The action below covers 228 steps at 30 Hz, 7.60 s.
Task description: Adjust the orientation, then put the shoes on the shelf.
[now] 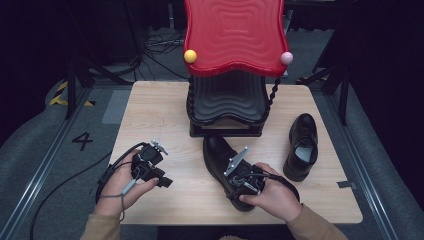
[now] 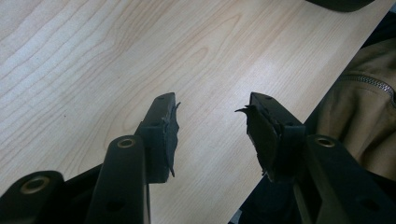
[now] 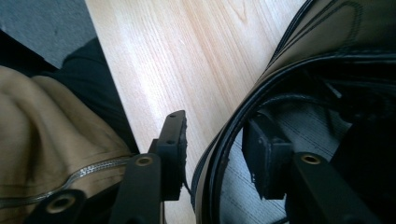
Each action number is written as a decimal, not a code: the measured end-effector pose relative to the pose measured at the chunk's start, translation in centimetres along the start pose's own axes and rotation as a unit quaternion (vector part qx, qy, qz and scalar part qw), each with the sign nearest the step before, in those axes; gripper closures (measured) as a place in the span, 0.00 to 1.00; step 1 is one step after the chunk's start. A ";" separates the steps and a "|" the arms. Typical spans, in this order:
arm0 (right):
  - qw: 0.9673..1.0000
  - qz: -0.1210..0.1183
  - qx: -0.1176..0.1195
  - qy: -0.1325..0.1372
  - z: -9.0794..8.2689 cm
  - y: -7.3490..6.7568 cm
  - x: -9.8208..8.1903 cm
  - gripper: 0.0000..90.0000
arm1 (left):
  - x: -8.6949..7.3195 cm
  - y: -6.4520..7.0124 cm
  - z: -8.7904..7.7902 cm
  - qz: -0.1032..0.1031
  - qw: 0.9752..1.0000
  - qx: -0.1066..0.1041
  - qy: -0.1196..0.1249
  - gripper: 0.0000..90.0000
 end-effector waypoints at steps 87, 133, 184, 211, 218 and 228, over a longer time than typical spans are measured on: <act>0.972 0.186 -0.130 0.061 -11.1 6.8 -11.9 0.91 | 6.0 -0.6 1.5 0.049 0.999 -0.019 0.003 0.58; 0.997 0.020 -0.070 0.007 -4.0 5.2 -5.8 0.73 | 1.9 -0.9 0.4 0.000 1.000 -0.005 0.006 0.58; 0.960 0.244 -0.140 0.002 0.5 6.8 -1.2 0.63 | -2.4 -0.8 -0.1 -0.053 0.999 0.012 0.008 0.57; 0.957 0.274 -0.098 -0.022 -1.4 5.4 -4.1 0.90 | 0.8 -1.4 0.5 -0.018 1.000 0.002 0.011 0.57; 0.959 0.269 -0.089 -0.016 -2.3 5.0 -5.3 0.91 | 2.0 -1.4 0.6 -0.006 1.000 -0.001 0.015 0.58; 0.956 0.282 -0.075 -0.011 -5.0 4.8 -5.9 0.91 | 1.8 -2.1 -0.4 -0.019 0.999 0.007 0.034 0.58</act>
Point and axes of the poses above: each handheld gripper's, and its own axes: z roughly forward along the jaws, x roughly out of its top, y roughly to its right, the point moved 2 cm from there along z, roughly forward along the jaws, and after that the axes turned 6 degrees about z, right-handed, at the moved point
